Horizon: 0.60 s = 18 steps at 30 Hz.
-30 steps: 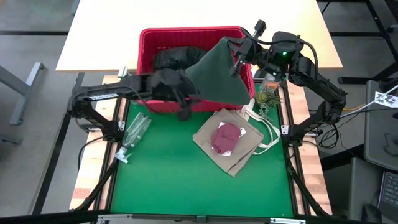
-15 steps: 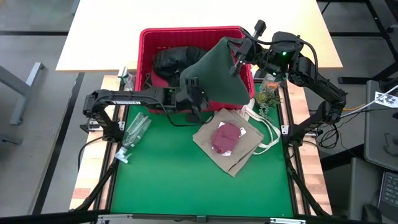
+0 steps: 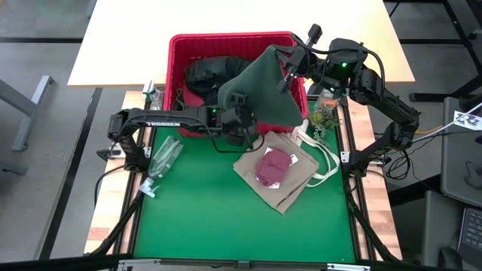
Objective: Fold laundry
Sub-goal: Fold the green polo shirt
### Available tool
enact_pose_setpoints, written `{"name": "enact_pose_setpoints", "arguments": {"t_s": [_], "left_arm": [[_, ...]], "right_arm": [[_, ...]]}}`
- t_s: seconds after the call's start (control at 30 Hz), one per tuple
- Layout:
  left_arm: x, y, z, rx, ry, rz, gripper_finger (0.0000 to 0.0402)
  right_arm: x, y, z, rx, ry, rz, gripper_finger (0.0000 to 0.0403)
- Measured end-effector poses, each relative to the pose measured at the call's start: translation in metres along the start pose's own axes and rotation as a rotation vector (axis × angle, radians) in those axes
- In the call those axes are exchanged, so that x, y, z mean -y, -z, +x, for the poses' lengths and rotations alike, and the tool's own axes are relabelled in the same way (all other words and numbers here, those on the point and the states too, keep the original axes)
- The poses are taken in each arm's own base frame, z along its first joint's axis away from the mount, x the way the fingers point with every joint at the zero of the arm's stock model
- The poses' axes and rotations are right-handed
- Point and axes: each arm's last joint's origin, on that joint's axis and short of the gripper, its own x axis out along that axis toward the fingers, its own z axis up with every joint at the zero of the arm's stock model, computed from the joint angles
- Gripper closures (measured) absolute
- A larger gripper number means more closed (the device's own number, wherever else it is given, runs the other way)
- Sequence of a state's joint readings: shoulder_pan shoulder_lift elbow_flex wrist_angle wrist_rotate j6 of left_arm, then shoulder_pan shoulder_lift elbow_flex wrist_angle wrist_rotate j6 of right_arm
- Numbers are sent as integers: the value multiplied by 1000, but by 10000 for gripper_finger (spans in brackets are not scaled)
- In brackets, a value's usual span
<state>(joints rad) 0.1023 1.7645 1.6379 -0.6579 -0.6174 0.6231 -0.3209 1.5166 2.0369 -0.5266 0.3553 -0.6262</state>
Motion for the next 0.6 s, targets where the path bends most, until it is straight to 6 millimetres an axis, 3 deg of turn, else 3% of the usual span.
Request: {"name": "enact_pose_setpoints", "arguments": {"t_s": [0.3,0.6], "left_arm": [[-6,4,18,-21,-21,-33,270],[-7,5,22,-22,-13,-56,381]], "right_arm": [[0,0,0,5,-7,0,401],[0,0,0,5,-7,0,401]]}}
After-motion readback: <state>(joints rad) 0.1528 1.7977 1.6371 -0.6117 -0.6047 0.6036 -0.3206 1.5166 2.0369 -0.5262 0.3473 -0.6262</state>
